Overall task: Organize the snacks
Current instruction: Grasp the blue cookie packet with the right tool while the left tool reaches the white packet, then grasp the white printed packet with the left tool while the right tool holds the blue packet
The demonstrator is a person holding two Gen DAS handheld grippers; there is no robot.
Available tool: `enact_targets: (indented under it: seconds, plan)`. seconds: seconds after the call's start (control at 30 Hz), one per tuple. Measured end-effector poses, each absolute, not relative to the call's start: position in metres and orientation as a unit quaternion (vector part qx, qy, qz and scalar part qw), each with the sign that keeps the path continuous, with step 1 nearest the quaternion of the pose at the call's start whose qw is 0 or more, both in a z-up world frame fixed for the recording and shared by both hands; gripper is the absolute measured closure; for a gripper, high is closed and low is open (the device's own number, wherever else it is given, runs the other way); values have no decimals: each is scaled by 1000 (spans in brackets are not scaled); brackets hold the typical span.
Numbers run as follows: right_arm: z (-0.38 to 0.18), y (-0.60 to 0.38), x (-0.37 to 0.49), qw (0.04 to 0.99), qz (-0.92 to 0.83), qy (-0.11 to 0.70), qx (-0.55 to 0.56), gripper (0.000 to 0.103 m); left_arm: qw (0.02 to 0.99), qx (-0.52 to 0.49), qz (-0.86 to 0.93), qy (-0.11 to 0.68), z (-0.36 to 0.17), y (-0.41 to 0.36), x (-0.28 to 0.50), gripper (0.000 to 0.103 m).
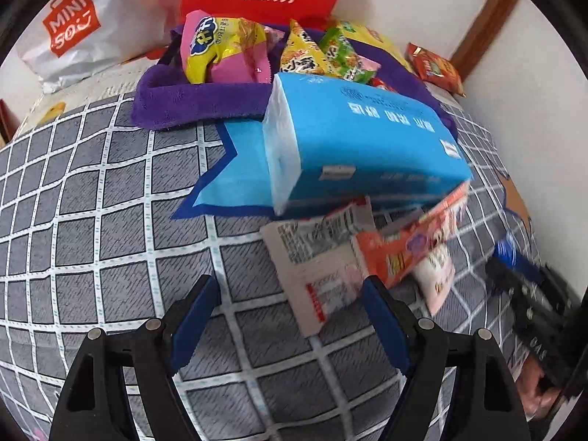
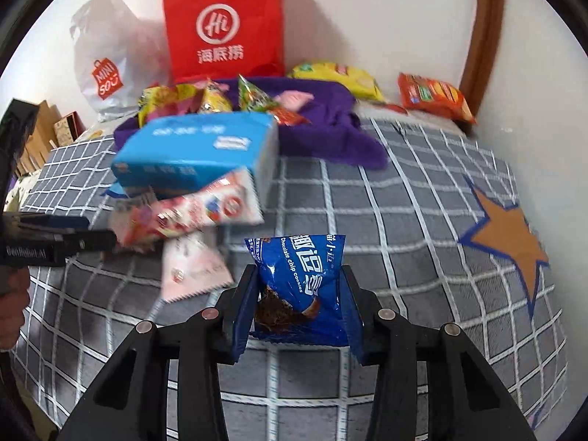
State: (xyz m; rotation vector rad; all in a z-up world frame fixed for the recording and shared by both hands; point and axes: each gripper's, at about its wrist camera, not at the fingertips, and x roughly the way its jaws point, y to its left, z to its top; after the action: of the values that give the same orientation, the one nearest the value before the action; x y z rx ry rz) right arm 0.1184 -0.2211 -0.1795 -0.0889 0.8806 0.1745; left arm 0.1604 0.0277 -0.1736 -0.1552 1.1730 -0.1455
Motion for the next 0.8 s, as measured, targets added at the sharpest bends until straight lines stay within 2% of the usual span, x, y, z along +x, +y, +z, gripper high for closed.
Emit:
enact_targets:
  seconds: [0.27,0.4,0.47,0.5,0.6,0.7,0.8]
  plan:
    - [-190,-239,125,902,100,421,-9,60,828,-23,-43,558,-178,-7,177,24]
    - [-192,-241,127,903,104,416,-6,60,836,6,-29,549,-183,-26,177,14]
    - [-195,-242,128,902,107,418,0,60,843,25,-17,536,-185,-30,172,12]
    - [-197,-243,128,902,107,419,1,60,849,24,-16,528,-184,-30,169,15]
    - [-199,-243,126,902,107,418,1,60,852,22,-19,523,-178,-21,160,37]
    - [-198,-242,123,902,112,416,0,60,848,14,-27,529,-171,-1,149,47]
    - [-197,-239,123,903,117,413,-1,60,851,10,-29,525,-167,18,134,48]
